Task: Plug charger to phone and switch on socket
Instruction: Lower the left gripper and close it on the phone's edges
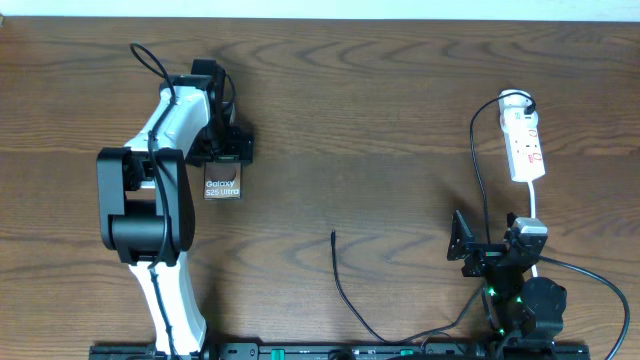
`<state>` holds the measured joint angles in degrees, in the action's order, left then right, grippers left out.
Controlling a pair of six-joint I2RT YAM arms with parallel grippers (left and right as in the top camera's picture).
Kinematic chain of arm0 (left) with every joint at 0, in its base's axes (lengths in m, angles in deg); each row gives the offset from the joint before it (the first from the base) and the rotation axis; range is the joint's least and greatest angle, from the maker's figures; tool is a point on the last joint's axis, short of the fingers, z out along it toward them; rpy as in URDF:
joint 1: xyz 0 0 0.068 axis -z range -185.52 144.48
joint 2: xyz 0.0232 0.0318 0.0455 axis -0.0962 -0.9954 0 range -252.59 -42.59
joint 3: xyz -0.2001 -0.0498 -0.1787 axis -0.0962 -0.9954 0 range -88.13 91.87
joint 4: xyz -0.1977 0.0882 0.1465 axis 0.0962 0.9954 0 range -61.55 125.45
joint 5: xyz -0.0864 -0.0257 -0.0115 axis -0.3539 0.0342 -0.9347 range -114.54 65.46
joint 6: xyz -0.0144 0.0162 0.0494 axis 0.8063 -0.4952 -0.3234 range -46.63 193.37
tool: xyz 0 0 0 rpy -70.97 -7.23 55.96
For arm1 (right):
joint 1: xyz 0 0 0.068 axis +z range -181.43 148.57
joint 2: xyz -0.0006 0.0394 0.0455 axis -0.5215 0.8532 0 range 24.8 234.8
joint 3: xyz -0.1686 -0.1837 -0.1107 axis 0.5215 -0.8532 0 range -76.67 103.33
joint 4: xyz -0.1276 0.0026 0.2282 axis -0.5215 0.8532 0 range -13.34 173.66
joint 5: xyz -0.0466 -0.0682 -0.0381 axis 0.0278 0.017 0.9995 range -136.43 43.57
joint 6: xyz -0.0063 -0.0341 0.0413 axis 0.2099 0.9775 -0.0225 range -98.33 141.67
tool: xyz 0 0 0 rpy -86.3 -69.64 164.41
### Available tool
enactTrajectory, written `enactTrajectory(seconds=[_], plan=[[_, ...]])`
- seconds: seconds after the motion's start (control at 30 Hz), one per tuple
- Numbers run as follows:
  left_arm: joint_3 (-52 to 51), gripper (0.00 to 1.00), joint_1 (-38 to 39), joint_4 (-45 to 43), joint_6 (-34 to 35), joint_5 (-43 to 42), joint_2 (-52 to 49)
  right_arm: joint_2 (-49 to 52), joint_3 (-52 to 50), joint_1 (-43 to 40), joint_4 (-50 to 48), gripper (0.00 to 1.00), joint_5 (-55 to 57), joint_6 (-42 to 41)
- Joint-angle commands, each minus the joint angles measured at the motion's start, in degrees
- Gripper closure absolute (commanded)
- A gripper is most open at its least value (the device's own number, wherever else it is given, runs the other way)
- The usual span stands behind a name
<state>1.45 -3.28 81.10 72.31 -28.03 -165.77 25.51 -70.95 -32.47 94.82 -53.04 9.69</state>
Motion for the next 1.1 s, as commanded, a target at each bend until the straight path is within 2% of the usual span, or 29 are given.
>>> enactTrajectory(seconds=[0.0, 0.23, 1.07], plan=[[-0.3, 0.01, -0.3, -0.2, 0.9, -0.6, -1.0, -0.3, -0.2, 0.4, 0.0, 0.01, 0.1, -0.6], [-0.5, 0.01, -0.3, -0.4, 0.9, -2.7, -1.0, -0.3, -0.2, 0.4, 0.0, 0.01, 0.1, -0.6], [-1.6, 0.01, -0.3, -1.4, 0.9, -1.4, -1.0, -0.3, -0.2, 0.4, 0.0, 0.01, 0.1, -0.6]])
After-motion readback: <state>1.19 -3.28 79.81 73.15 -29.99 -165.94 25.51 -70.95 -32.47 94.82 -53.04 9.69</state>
